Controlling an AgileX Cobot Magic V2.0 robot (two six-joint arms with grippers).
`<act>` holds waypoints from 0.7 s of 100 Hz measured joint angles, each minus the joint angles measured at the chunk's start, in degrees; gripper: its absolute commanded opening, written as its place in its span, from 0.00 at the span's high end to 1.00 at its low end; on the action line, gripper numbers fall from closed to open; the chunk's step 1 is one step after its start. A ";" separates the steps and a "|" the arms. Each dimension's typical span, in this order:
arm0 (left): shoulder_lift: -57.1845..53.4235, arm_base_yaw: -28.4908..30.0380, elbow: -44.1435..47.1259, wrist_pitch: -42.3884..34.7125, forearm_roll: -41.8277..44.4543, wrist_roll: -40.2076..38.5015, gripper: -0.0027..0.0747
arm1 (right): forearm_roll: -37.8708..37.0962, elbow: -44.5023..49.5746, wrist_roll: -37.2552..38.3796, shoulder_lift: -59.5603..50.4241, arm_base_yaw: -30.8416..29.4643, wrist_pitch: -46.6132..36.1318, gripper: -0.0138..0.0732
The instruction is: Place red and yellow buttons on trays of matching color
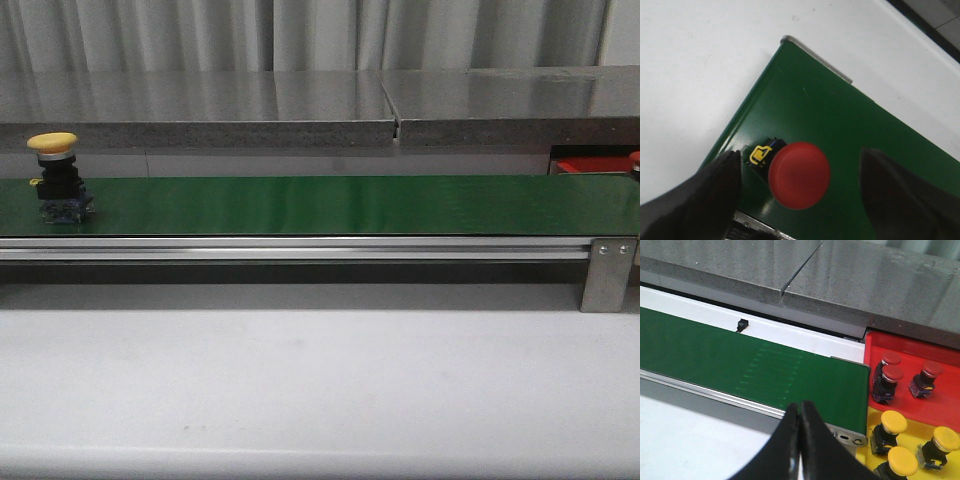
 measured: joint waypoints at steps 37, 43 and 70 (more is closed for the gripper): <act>-13.91 -5.17 2.98 1.21 0.23 11.19 0.99 | 0.00 0.00 0.00 0.00 0.00 0.00 0.98; -16.40 -7.24 4.71 0.35 0.23 12.43 0.99 | 0.00 0.00 0.00 0.00 0.00 0.10 0.98; -26.68 -17.84 12.41 -2.36 4.19 15.76 0.99 | 0.00 0.00 0.00 0.00 0.00 0.10 0.98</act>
